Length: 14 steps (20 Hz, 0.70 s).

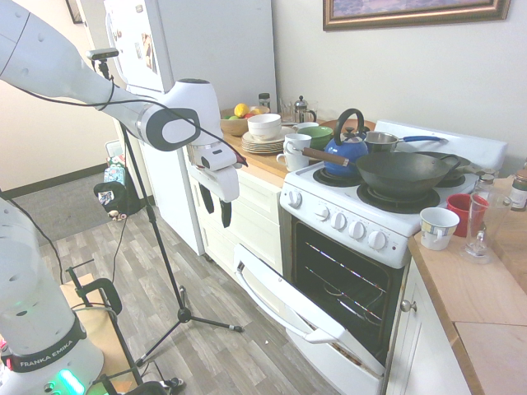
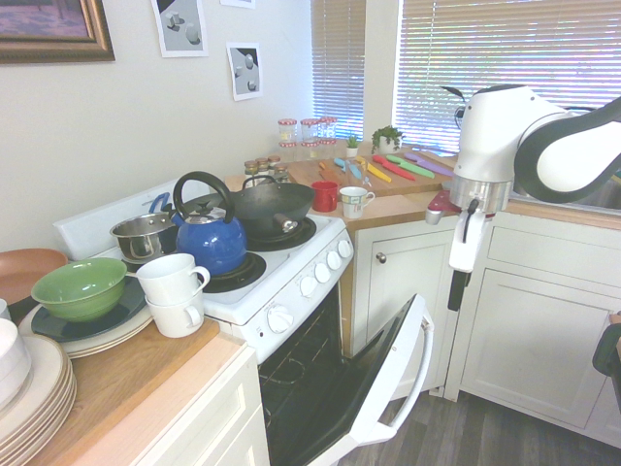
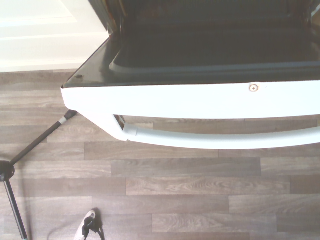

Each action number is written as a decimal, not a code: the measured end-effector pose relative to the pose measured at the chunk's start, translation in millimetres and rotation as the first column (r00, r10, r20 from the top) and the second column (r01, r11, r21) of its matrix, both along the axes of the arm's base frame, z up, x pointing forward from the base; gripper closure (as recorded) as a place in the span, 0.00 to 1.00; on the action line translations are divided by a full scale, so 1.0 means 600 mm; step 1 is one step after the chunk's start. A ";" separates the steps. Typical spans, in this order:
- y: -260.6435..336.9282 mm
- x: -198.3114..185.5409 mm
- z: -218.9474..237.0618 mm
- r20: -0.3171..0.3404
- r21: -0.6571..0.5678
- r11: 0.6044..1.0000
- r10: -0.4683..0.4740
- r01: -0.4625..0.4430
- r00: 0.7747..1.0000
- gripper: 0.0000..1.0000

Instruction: Close the oven

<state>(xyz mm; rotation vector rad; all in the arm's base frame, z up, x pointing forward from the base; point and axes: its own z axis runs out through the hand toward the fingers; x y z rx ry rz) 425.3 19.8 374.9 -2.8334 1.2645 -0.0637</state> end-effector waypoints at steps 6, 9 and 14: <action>-0.001 -0.004 -0.050 -0.088 -0.014 1.000 -0.011 0.009 0.996 0.00; -0.005 -0.003 -0.140 -0.088 -0.009 1.000 -0.021 0.020 0.996 0.00; -0.047 -0.010 -0.310 -0.077 -0.019 0.999 -0.052 0.050 0.996 0.00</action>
